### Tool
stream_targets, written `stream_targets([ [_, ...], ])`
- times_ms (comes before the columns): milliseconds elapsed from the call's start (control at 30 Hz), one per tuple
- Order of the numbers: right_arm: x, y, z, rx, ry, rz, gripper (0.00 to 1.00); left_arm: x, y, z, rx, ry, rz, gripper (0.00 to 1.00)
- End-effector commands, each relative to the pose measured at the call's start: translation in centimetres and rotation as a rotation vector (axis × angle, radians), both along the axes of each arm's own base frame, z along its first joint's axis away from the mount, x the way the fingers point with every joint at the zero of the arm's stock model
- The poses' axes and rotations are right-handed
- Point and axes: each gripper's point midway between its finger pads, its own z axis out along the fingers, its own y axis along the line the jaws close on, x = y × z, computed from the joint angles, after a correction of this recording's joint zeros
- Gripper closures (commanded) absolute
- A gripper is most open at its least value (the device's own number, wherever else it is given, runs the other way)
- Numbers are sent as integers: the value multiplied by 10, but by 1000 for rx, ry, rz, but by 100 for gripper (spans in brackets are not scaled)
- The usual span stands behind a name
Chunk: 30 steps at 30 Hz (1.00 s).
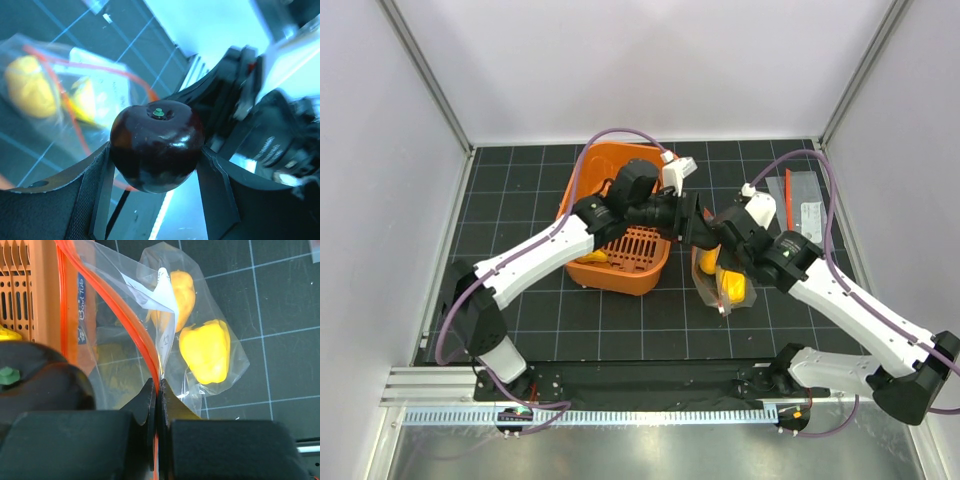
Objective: Place the food in the zip-top bag and seal the zipper
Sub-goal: Place the fake fruit in the zipper food storage bag.
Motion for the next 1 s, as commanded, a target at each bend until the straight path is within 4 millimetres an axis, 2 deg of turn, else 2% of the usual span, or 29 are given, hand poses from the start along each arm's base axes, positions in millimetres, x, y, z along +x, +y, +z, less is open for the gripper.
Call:
stream_targets([
  [0,2,6,6,41,-37,20,99,-6,-19,41,-148,-14,-85,70],
  [67,2,6,12,66,-64,23,99,-10,-27,32,-139,6,-101,70],
  [133,1,3,18,82,-89,12,99,-6,-30,20,-103,10,-68,69],
  [167,1,2,19,86,-94,5,99,-5,-28,3,-49,48,-56,69],
  [267,-2,-5,20,92,-101,-24,99,-1,-20,-20,36,51,-26,68],
  [400,-5,-6,18,111,-98,-41,99,-3,-12,-37,78,64,-9,66],
  [467,-6,-6,18,117,-96,-45,99,-5,-10,-43,99,83,-10,59],
  [600,-5,-9,18,106,-91,-61,99,-5,-4,-36,128,59,-13,15],
  [900,-5,-18,12,65,-76,-101,99,-6,9,15,87,-24,27,1],
  [967,-5,-17,11,64,-71,-96,99,-1,21,29,88,-79,75,2],
])
